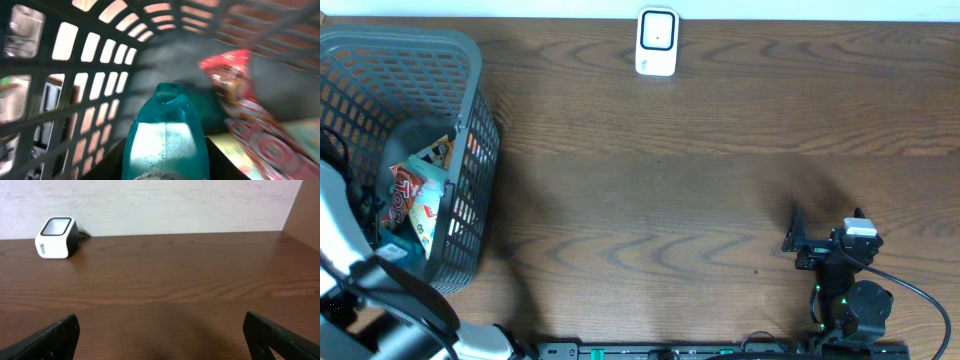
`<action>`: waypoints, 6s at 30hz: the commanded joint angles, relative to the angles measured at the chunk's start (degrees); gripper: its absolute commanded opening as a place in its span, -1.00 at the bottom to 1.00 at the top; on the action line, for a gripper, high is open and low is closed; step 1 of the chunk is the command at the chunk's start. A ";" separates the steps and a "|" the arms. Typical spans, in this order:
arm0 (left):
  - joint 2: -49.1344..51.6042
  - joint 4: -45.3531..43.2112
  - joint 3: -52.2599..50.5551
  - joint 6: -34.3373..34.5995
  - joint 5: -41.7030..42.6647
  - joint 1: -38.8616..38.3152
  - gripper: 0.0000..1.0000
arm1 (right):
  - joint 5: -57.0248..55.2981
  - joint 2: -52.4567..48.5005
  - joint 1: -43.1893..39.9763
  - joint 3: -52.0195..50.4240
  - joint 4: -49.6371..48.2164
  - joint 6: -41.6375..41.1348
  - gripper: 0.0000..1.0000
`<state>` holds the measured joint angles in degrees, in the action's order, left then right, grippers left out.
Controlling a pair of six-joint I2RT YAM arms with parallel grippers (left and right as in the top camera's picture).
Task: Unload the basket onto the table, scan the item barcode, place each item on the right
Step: 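Lift the blue bottle out and set it upright on the table centre, then return the left gripper into the basket and grasp the red chocolate bar, then carry the red chocolate bar out and place it left of the bottle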
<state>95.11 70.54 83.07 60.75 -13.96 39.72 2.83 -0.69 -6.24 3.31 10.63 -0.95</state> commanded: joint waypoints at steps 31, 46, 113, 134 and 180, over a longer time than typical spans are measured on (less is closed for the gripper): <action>-17.51 -28.11 8.02 8.07 36.30 -49.11 -0.46 | 0.11 0.31 0.46 -0.20 0.00 0.63 0.99; 3.54 -19.15 8.02 1.84 18.69 -76.35 -0.44 | 0.11 0.31 0.46 -0.20 0.00 0.63 0.99; -11.04 -0.11 13.75 -1.25 9.33 -8.31 0.96 | 0.11 0.31 0.46 -0.20 0.00 0.63 0.98; 19.91 0.31 13.75 3.41 15.74 -1.18 0.96 | 0.11 0.31 0.46 -0.20 0.00 0.63 0.99; -32.63 -13.55 14.01 -31.43 29.99 -42.93 -0.85 | 0.11 0.31 0.46 -0.20 0.00 0.63 0.99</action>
<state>63.22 57.23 96.66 44.71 14.04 6.57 2.83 -0.69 -6.24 3.31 10.59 -0.95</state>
